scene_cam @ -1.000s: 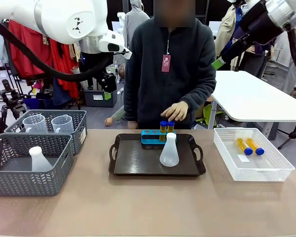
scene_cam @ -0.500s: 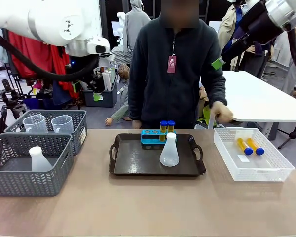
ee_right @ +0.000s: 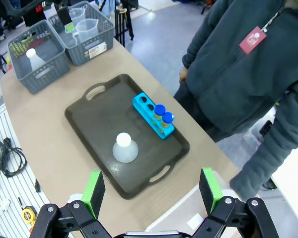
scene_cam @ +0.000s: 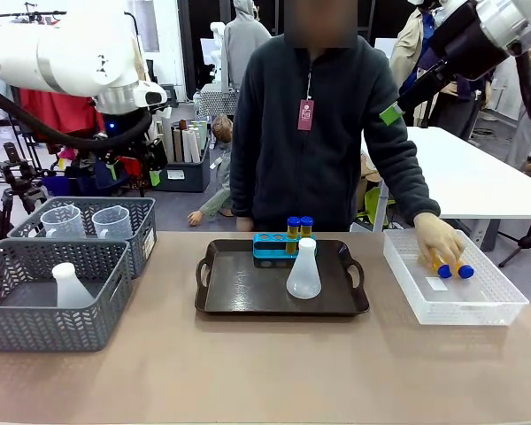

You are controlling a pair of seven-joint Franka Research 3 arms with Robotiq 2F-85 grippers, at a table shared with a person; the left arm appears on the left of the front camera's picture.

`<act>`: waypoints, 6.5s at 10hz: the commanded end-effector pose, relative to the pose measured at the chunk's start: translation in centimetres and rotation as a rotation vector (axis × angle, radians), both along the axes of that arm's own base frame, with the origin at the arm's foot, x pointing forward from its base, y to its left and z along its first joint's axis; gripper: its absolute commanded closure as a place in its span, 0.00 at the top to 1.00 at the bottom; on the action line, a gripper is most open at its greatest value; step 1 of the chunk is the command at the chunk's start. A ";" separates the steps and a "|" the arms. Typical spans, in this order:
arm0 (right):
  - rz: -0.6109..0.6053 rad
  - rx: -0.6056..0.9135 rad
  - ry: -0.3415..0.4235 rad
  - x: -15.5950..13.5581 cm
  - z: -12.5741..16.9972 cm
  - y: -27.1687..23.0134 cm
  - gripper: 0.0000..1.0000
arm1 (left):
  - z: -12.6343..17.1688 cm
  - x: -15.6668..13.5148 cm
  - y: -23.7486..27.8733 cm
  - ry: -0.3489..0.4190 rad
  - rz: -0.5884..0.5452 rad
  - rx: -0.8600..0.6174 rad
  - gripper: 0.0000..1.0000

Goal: Prepare the laboratory tools.
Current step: Pick up one Large Measuring Cup and place it on the Handle tray.

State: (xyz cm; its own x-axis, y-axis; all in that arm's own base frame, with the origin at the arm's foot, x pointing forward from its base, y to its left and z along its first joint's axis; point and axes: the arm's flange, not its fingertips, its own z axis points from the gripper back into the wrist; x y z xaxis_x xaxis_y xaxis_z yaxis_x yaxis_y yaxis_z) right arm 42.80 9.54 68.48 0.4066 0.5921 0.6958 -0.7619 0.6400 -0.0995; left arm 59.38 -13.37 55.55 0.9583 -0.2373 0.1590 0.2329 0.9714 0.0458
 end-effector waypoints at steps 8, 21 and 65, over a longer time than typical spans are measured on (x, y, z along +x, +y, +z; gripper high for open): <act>0.001 0.003 0.000 0.0 0.1 -0.1 1.00 | -9.3 2.9 8.4 0.112 0.315 -0.057 1.00; 0.001 0.003 0.000 0.0 0.1 -0.1 1.00 | -16.3 6.0 12.7 0.061 0.296 -0.067 1.00; 0.001 0.003 0.000 0.0 0.1 -0.1 1.00 | 21.6 -2.5 13.1 -0.047 -0.458 0.056 0.00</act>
State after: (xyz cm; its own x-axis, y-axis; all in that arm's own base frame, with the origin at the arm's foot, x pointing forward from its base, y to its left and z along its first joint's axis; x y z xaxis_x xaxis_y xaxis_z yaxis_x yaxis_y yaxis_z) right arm 42.81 9.54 68.46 0.4068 0.5922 0.6956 -0.7618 0.6401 -0.0994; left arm 55.69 -0.65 74.93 0.7639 -0.6194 0.1811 0.6111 0.7845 0.1052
